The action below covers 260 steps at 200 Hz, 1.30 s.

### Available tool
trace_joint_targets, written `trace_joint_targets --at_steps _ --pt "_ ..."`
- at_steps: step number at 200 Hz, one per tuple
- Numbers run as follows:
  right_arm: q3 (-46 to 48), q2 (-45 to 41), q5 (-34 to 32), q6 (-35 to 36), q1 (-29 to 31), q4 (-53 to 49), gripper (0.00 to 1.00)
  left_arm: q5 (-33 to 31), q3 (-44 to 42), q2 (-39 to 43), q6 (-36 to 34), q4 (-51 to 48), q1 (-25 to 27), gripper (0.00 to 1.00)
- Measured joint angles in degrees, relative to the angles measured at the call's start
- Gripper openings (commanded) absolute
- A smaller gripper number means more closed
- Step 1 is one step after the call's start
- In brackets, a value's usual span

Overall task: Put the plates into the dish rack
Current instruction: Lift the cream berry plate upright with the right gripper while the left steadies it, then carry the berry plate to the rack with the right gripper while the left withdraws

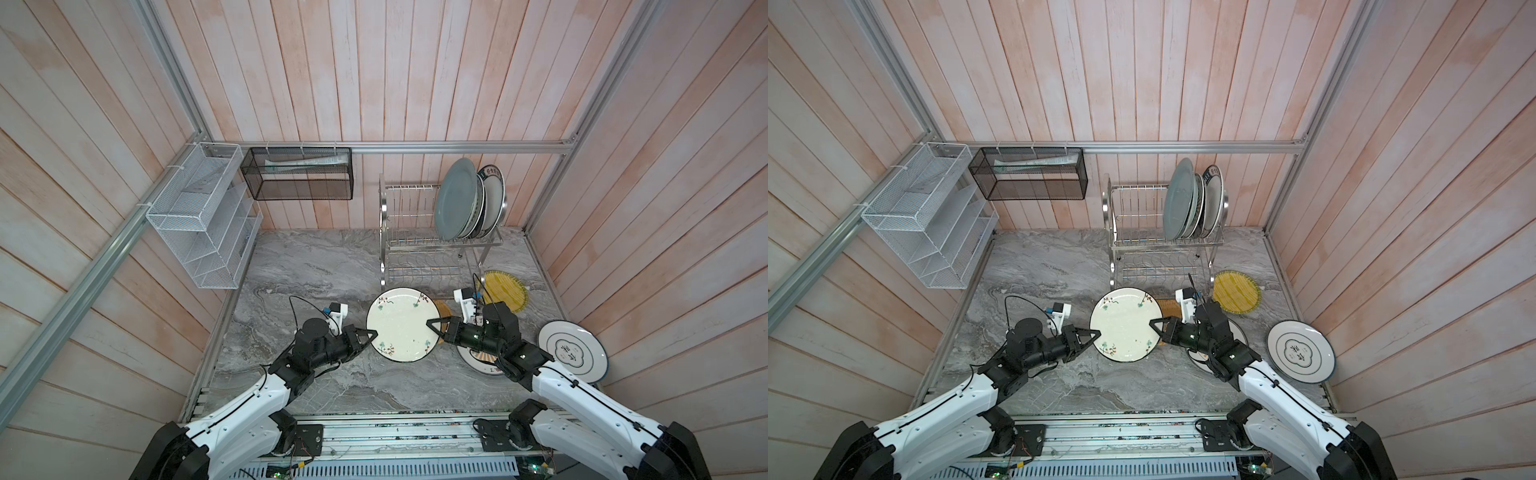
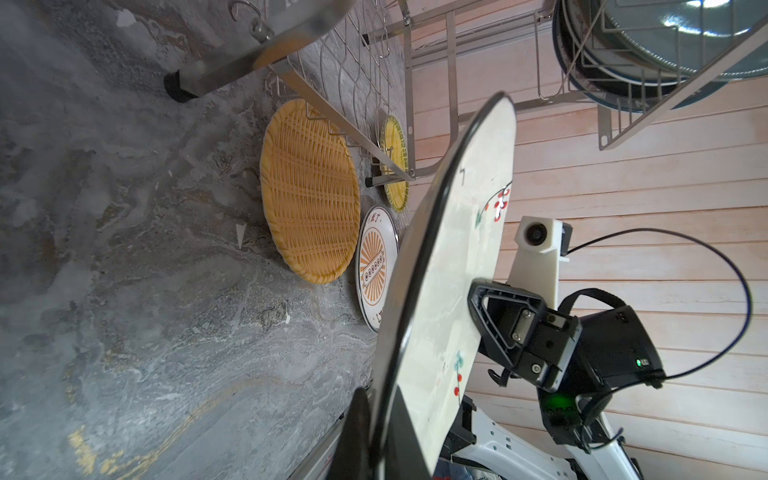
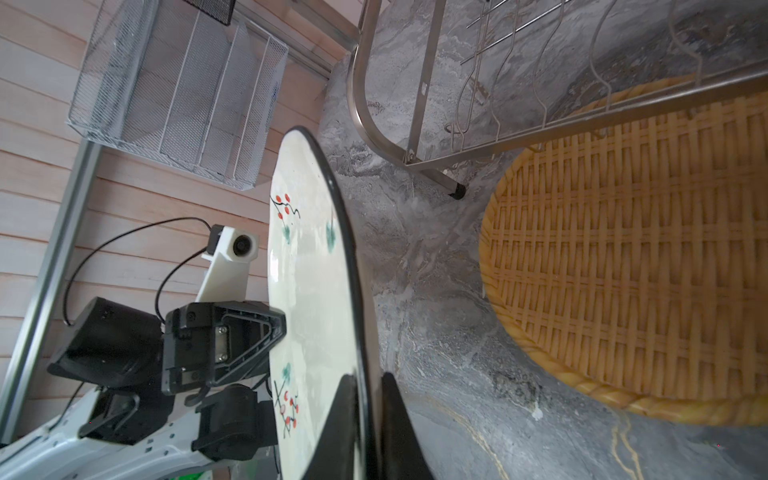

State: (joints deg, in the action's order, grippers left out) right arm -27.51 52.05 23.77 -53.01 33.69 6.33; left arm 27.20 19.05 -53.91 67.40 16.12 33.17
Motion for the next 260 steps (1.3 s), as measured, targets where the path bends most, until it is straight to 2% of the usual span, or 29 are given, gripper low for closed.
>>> trace_joint_targets --at_steps 10,36,56,72,74,77,80,116,147,201,233,260 --pt "0.0 0.0 -0.2 -0.8 0.0 0.5 0.0 -0.2 0.0 0.0 -0.1 0.5 0.0 0.0" --pt "0.3 0.0 -0.5 -1.8 0.0 1.4 0.0 -0.7 0.0 0.0 -0.2 1.0 0.0 0.02" --pt "0.4 -0.3 -1.0 -2.3 0.1 1.3 0.0 -0.9 0.0 0.0 -0.7 1.2 0.0 0.45" --pt "0.9 -1.2 -2.8 -2.4 0.5 -0.3 0.0 -1.5 0.0 1.0 -1.6 1.5 0.2 0.76" --pt "1.1 -1.4 -3.1 -2.4 0.5 -0.6 0.0 -1.6 0.0 1.2 -1.6 1.5 0.2 0.82" --pt "1.2 -1.7 -3.5 -2.4 0.5 -1.0 0.0 -1.8 0.0 1.5 -1.9 1.5 0.2 0.97" --pt "1.4 -2.0 -3.9 -2.4 0.5 -1.5 0.0 -2.0 0.0 1.9 -2.0 1.4 0.2 1.0" --pt "1.0 -7.8 -10.2 -1.5 0.5 -10.1 0.0 -5.1 1.2 9.1 -5.9 -2.7 -0.1 1.0" --pt "-4.3 -9.1 -11.8 1.2 0.5 -16.4 0.0 -7.8 5.8 16.2 -12.3 -9.8 -2.5 1.0" --pt "-17.2 -8.0 -5.7 7.1 0.5 -17.7 0.0 -12.2 14.7 20.8 -26.8 -21.0 -6.4 1.0" --pt "-26.7 -3.0 -1.6 9.7 0.7 -17.3 0.0 -14.0 15.8 20.7 -33.9 -23.8 -6.5 1.0" --pt "-36.5 2.6 -1.8 12.1 0.8 -18.3 0.0 -14.2 15.7 20.9 -38.5 -23.9 -6.5 1.0"
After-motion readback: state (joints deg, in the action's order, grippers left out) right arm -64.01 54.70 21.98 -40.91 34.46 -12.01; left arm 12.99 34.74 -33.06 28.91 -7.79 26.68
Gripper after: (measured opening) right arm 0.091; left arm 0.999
